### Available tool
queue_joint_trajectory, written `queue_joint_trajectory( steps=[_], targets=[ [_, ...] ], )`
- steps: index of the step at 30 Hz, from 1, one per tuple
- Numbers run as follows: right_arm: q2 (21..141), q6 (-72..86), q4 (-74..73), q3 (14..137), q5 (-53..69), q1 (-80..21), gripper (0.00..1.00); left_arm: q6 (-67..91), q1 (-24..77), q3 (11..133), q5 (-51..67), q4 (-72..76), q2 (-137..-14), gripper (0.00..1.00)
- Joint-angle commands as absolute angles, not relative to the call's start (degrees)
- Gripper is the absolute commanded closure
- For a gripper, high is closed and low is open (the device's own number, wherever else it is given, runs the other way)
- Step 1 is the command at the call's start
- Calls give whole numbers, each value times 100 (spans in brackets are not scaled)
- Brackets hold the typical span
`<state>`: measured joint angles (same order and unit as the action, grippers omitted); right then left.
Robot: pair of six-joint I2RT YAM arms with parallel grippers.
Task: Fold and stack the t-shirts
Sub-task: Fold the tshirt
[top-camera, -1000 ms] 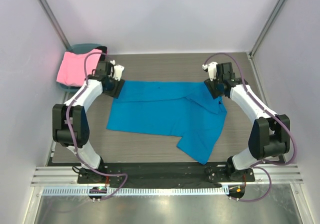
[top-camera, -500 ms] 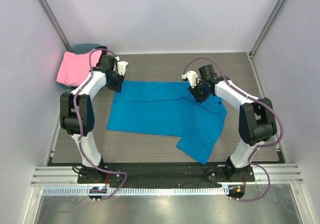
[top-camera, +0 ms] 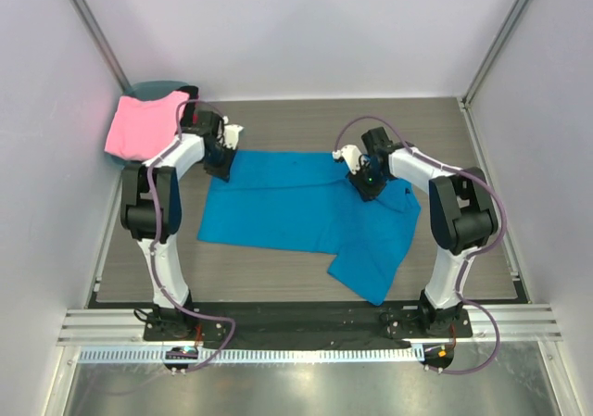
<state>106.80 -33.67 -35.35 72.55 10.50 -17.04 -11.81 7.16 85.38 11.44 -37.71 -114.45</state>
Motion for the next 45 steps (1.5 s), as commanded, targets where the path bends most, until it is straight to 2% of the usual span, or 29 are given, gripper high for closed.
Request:
queue_joint_trajectory(
  steps=[1,16,33,38,42,45],
  targets=[
    [10722,-3551,-3630,7515,1002,-1705,75,-1213,729,8876,1011,-3683,-11609,100],
    [11250,-3454,-3173,7839,202,-1617,75,-1547,668,8438,448,-3735,-11514,100],
    [11144,-3393,-3094,8191,228,-1626,75,-1608,668,8429,378,-3683,-11584,100],
    [11232,-3296,-3103,8253,325,-1696,71,-1626,668,8402,378,-3691,-11549,100],
    [11276,-3313,-3094,8227,343,-1749,65,-1635,668,8376,378,-3683,-11540,100],
    [11338,-3296,-3076,8227,343,-1775,65,-1635,668,8367,369,-3683,-11523,100]
  ],
)
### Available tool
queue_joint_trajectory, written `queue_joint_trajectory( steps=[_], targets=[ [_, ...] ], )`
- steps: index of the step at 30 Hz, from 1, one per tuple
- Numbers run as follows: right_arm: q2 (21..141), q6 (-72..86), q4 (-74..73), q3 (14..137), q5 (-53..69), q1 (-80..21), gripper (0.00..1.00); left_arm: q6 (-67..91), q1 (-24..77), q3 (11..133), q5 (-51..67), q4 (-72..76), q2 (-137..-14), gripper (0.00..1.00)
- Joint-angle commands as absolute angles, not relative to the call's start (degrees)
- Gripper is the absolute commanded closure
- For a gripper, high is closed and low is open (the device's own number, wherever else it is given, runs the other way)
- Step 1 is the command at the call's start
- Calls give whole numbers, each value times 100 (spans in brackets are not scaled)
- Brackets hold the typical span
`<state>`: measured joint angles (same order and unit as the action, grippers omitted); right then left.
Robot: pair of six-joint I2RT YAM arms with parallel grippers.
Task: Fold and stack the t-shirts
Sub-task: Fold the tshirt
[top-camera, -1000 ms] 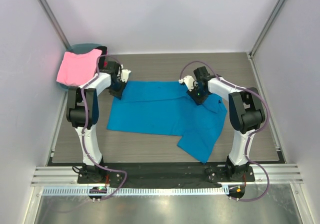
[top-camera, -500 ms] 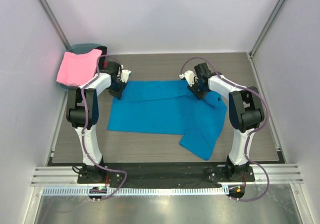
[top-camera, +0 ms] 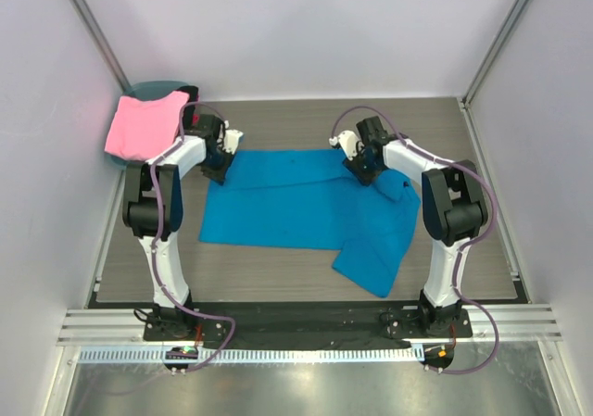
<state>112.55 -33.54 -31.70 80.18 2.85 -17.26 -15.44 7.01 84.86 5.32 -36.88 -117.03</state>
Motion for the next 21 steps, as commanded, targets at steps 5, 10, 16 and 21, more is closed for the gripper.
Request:
queue_joint_trajectory(
  steps=[5,10,16,21],
  targets=[
    [11399,-3208,-3024,8227,229,-1810,72,-1644,668,8306,369,-3665,-11496,100],
    [11338,-3138,-2971,8192,114,-1828,94,-1643,668,8244,369,-3639,-11444,100],
    [10873,-3024,-3006,8174,26,-1898,99,-1626,668,8288,439,-3779,-11496,100],
    [10635,-3032,-3199,8227,-193,-2021,99,-1643,668,8279,466,-3762,-11408,100]
  ],
)
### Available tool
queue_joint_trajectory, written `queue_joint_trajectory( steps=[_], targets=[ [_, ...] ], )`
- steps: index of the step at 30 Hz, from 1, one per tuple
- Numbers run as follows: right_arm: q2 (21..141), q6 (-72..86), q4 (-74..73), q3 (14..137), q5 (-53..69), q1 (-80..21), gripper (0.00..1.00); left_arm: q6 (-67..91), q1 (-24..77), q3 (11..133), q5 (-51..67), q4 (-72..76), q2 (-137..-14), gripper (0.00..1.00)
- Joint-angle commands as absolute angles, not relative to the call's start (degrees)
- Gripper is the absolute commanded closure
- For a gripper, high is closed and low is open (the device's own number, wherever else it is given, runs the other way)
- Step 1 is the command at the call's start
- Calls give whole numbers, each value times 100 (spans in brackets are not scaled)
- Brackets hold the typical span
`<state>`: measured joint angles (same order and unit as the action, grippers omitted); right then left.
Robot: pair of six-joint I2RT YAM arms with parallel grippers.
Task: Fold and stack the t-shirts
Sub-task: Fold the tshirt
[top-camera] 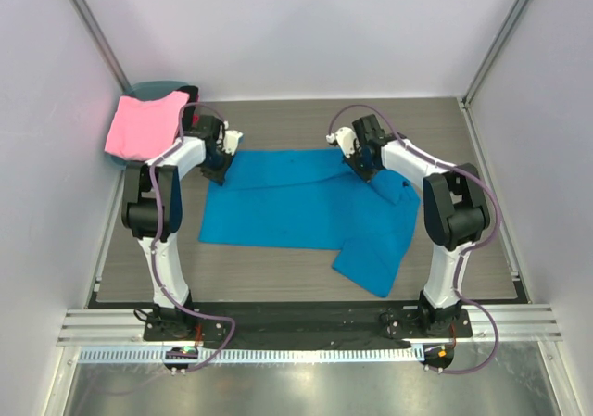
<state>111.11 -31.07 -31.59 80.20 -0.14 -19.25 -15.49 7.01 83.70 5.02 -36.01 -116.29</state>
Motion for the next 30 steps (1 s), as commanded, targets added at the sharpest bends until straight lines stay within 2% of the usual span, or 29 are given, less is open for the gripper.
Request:
queue_joint_trajectory(
  steps=[1,13,25,28,29,30],
  targets=[
    [10626,-3041,-3208,8218,-193,-2030,99,-1652,668,8279,457,-3770,-11408,100],
    [10468,-3129,-3964,8315,-79,-2285,99,-1758,650,8244,404,-3788,-11303,100],
    [10678,-3629,-4920,8613,746,-2435,98,-1802,633,8130,422,-3753,-11206,100],
    [10960,-3604,-5395,9235,721,-2417,85,-1758,633,8287,422,-3858,-11215,100],
    [10986,-3586,-5475,9316,747,-2373,73,-1723,633,8340,422,-3884,-11215,100],
    [10943,-3534,-5528,9377,747,-2338,68,-1714,624,8367,431,-3920,-11215,100]
  ],
)
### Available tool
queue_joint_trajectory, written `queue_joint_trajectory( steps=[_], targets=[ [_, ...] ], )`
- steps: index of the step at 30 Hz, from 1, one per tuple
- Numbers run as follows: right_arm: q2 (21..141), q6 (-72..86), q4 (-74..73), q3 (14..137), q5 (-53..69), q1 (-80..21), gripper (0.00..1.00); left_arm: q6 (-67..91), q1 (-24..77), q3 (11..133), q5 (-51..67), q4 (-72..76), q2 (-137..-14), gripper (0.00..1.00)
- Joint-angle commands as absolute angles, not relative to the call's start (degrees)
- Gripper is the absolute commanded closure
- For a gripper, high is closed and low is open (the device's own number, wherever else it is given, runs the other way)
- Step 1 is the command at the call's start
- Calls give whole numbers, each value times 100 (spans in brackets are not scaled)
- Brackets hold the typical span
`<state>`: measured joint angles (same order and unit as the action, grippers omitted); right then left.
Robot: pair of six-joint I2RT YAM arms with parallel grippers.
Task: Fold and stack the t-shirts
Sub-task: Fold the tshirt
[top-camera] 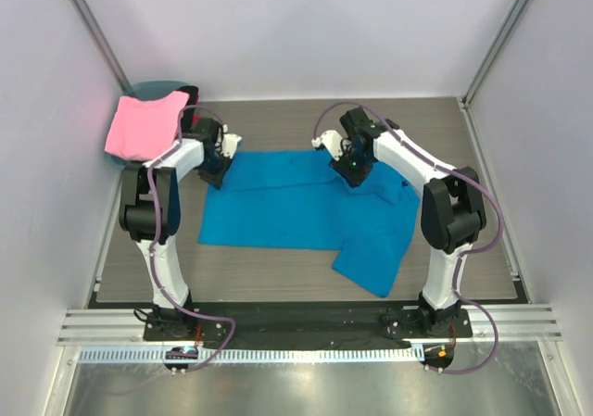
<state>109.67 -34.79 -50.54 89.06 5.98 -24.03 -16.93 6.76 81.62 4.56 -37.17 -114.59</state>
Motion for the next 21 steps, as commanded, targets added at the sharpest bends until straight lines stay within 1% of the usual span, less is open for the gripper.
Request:
queue_joint_trajectory(
  steps=[1,2,3,7,12,21],
  targets=[
    [10899,-3525,-5520,9404,747,-2312,64,-1723,624,8393,439,-3920,-11224,100],
    [10838,-3524,-5520,9413,730,-2225,60,-1740,633,8428,439,-3920,-11241,100],
    [10733,-3446,-5528,9396,695,-2163,59,-1749,624,8455,413,-3920,-11267,100],
    [10469,-3305,-5634,9020,870,-1513,59,-1758,598,8552,360,-3946,-11426,100],
    [10275,-3647,-5775,8403,809,-871,60,-1740,589,8604,273,-3946,-11514,100],
    [10511,-3788,-5546,8174,545,-712,61,-1828,589,8631,167,-4017,-11566,100]
  ],
)
